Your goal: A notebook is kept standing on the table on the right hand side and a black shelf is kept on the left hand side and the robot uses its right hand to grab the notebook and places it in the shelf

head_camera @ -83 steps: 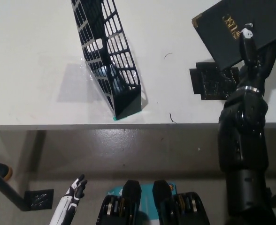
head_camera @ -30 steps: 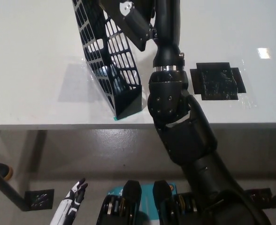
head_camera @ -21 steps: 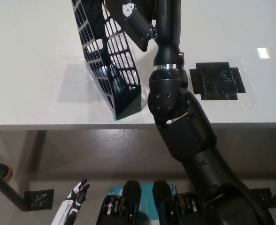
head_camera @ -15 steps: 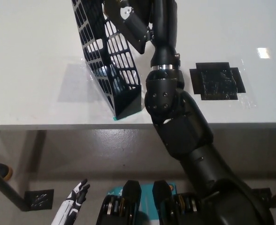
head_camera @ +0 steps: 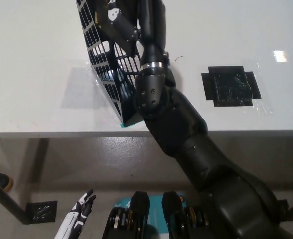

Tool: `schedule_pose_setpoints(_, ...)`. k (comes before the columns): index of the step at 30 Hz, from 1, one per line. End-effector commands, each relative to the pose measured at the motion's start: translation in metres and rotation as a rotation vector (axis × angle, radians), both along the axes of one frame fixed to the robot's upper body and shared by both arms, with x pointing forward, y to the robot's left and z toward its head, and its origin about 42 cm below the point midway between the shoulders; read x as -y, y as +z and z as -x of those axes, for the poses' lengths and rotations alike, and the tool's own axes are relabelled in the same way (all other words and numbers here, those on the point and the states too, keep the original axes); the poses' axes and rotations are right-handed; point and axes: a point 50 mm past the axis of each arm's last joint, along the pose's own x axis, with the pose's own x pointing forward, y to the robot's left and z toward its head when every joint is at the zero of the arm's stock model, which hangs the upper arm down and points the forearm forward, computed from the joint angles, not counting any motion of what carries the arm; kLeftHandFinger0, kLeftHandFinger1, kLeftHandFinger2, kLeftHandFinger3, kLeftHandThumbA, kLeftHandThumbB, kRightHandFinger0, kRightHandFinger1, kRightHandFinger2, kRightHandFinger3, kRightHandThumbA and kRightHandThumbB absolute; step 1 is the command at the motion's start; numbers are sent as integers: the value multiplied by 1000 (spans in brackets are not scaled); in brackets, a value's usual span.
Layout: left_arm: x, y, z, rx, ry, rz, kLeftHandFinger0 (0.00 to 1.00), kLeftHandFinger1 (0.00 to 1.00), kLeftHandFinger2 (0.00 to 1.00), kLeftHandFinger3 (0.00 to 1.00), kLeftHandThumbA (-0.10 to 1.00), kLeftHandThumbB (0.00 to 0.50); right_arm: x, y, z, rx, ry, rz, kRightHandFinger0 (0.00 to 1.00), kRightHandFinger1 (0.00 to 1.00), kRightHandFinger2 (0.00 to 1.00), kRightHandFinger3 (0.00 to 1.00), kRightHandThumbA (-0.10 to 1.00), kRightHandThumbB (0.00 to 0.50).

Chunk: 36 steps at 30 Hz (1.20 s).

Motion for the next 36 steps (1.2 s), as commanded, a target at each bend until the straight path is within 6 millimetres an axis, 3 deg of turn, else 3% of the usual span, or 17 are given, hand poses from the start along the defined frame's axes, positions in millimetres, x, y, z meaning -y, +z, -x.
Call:
schedule_pose_setpoints(1,-3,9,-2,42,-27,-24,1000,1000,1000,1000,1000,168,-23,44,2,119,16,-50,54,235,781,796,-49,163)
schedule_pose_setpoints(2,-3,10,-2,42,-27,-25,1000,1000,1000,1000,1000,168,-22,42,0,100,6,-29,192,457,1000,1000,159,204)
schedule_pose_setpoints(3,-3,10,-2,39,-27,-23,1000,1000,1000,1000,1000,166,-22,41,-1,86,2,-14,175,414,841,900,286,212)
schedule_pose_setpoints(4,-2,12,-3,33,-29,-24,1000,1000,1000,1000,1000,167,-21,38,-3,52,16,17,439,702,1000,1000,485,258)
schedule_pose_setpoints(5,-1,12,-3,27,-29,-21,1000,1000,1000,1000,1000,185,-20,34,-4,26,47,29,599,860,1000,1000,645,298)
schedule_pose_setpoints(6,-1,12,-4,26,-36,-15,1000,1000,1000,1000,1000,174,-19,30,-5,16,74,39,826,1000,1000,1000,723,311)
schedule_pose_setpoints(7,-1,12,-4,29,-38,-10,1000,1000,1000,1000,1000,172,-18,27,-6,4,103,42,1000,1000,1000,1000,774,313)
schedule_pose_setpoints(10,-2,13,-4,23,-31,-1,1000,1000,1000,1000,1000,187,-17,22,-6,-10,118,85,1000,1000,1000,1000,901,318)
schedule_pose_setpoints(21,-3,10,-4,24,-41,13,1000,1000,1000,1000,1000,173,-11,17,-6,0,122,110,1000,1000,1000,1000,930,302)
schedule_pose_setpoints(27,-2,9,-3,20,-44,2,1000,1000,1000,1000,1000,175,4,29,-5,51,115,102,1000,1000,1000,1000,955,264)
schedule_pose_setpoints(29,-3,9,-4,28,-44,2,1000,1000,1000,1000,1000,151,17,43,0,108,105,100,1000,1000,1000,1000,992,266)
schedule_pose_setpoints(32,-4,10,-5,27,-39,17,1000,1000,1000,1000,1000,178,49,72,22,229,111,86,1000,1000,1000,1000,1000,259)
schedule_pose_setpoints(34,-5,11,-5,27,-38,0,1000,1000,1000,1000,1000,186,72,88,45,292,120,70,1000,1000,1000,1000,1000,272)
schedule_pose_setpoints(36,-6,14,-9,31,-30,-16,1000,1000,1000,1000,1000,183,104,104,84,359,133,36,1000,1000,1000,1000,1000,305)
